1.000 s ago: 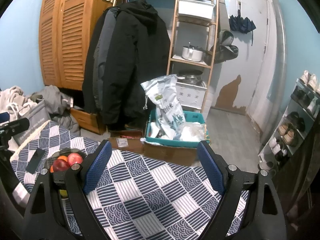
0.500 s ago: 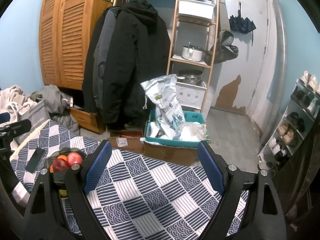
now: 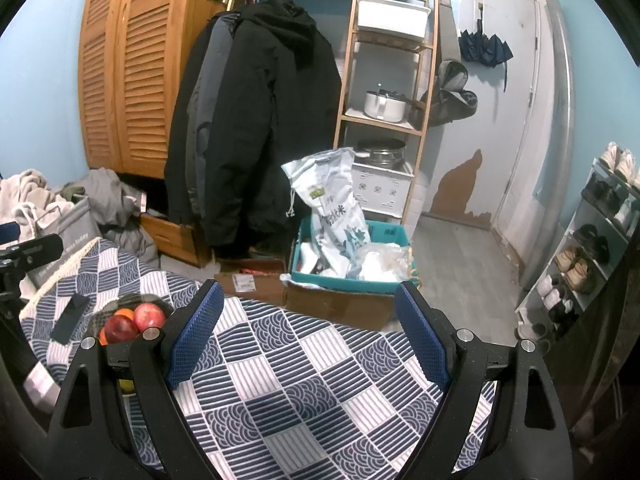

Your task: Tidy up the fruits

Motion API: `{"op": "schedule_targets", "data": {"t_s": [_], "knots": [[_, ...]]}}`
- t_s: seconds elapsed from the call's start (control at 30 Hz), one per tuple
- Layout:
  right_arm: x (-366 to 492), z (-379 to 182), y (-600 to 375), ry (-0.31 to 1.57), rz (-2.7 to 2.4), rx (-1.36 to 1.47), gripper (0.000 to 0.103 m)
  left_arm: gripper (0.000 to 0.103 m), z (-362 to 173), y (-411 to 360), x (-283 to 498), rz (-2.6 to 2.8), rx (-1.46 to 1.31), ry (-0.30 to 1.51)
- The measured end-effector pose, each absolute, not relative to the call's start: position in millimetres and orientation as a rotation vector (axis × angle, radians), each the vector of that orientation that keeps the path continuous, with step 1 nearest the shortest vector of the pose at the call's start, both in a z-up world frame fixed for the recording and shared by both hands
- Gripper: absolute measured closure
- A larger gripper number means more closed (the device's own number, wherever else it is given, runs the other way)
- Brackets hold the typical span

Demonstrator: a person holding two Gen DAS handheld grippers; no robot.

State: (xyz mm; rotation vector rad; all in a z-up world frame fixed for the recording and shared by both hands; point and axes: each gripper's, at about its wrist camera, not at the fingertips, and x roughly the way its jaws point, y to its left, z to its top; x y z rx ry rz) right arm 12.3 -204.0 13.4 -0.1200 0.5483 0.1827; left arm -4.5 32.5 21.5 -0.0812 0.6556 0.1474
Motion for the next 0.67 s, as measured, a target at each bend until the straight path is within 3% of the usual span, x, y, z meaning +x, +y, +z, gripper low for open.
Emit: {"op": "schedule_targets", "data": {"t_s": [0.67], "knots": [[12.9, 14.3, -202.7, 0.550, 0.183, -0.122, 0.017, 0.001, 18.0, 27.9, -5.8, 0.153, -0.072, 0.664]]}}
